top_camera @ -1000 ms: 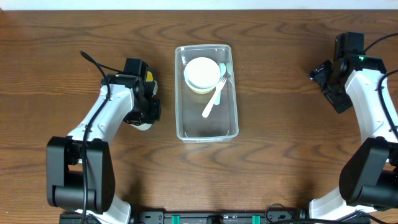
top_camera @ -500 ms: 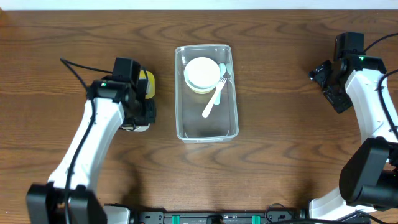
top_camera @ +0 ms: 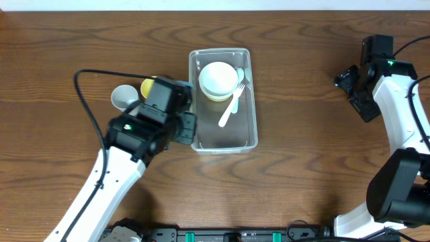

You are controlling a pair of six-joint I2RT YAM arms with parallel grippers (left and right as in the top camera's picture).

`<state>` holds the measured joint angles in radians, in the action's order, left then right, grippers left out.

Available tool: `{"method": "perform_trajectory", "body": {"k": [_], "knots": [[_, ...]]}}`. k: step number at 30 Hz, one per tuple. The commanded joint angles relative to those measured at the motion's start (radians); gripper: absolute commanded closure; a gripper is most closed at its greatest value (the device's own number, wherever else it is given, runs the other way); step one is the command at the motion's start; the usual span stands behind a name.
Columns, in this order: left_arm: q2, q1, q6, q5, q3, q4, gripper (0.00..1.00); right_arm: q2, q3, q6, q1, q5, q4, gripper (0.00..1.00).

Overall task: Pack container
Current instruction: 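Carry the white cup into the container and release it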

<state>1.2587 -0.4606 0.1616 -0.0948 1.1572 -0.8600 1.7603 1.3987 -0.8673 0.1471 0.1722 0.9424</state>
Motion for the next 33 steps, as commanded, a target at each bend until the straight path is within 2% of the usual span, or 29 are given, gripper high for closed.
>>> {"method": "perform_trajectory", "body": {"k": [1, 11, 17, 25, 33], "knots": [[0.003, -0.064, 0.021, 0.037, 0.019, 0.043, 0.94, -0.002, -0.001, -0.018, 0.002, 0.007, 0.0, 0.01], [0.074, -0.169, 0.036, 0.206, 0.019, 0.228, 0.94, -0.002, -0.001, -0.018, 0.002, 0.007, 0.0, 0.01], [0.176, -0.169, 0.036, 0.219, 0.019, 0.332, 0.94, -0.002, -0.001, -0.018, 0.002, 0.007, 0.0, 0.01], [0.277, -0.178, 0.074, 0.211, 0.019, 0.288, 0.94, -0.002, -0.001, -0.018, 0.002, 0.007, 0.0, 0.01], [0.307, -0.254, 0.103, 0.209, 0.019, 0.278, 0.95, -0.002, -0.001, -0.018, 0.002, 0.006, 0.0, 0.01]]}}
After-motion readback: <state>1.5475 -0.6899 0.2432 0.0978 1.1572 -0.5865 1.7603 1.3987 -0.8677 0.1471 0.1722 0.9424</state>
